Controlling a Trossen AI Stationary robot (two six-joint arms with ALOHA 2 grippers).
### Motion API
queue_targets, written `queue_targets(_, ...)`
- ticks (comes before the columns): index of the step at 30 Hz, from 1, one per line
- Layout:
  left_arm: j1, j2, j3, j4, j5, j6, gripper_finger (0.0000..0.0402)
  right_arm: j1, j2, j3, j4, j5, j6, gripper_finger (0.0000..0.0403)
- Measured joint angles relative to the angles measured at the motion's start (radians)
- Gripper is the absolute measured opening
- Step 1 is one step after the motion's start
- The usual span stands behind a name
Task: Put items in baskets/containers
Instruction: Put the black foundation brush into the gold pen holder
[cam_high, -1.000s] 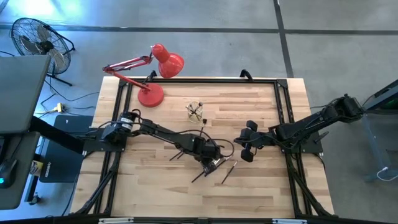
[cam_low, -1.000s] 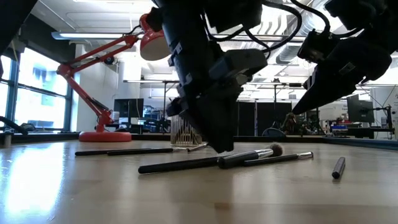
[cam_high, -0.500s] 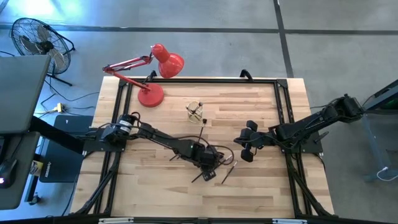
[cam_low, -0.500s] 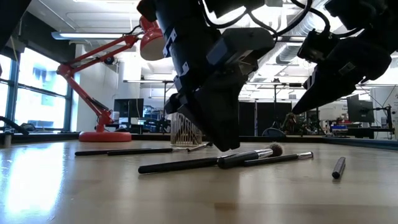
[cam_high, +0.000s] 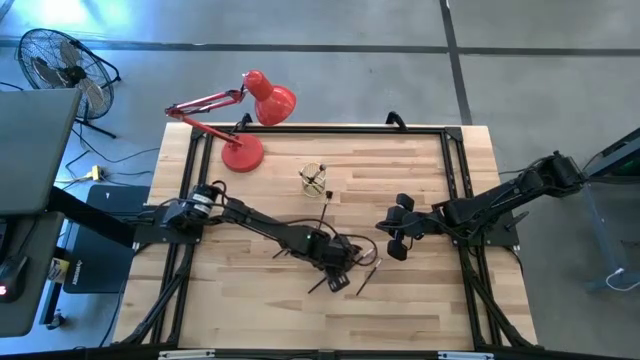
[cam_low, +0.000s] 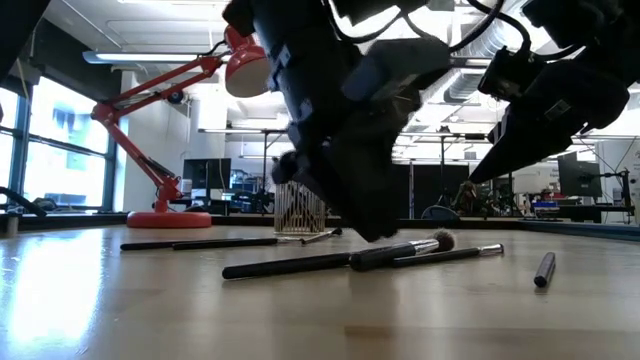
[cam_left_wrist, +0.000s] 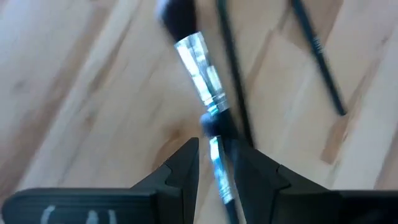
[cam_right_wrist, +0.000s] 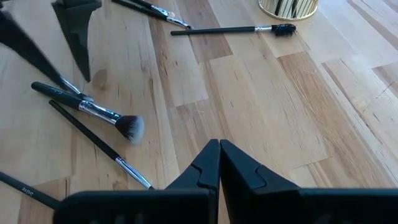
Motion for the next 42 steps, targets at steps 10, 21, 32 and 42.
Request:
queue_targets(10, -0.006, 0.035, 0.004, -0.005, -0.005, -0.029, 0.0094, 0.0, 0.0, -0.001, 0.011, 0.0, 0.0, 0.0006)
queue_targets(21, -0.008, 0.039, 0.003, -0.016, -0.081, 0.038, 0.0094, 0.0, 0.0, -0.001, 0.019, 0.0, 0.0, 0.0006)
queue_targets(32, 0.025, 0.039, -0.014, -0.033, -0.158, 0.077, 0.0028, 0.0, 0.0, -0.001, 0.019, 0.0, -0.001, 0.0005)
queue_targets(42, 0.043, 0.039, -0.014, -0.042, -0.146, 0.079, 0.0001, 0.0, 0.0, -0.001, 0.019, 0.0, -0.003, 0.0002)
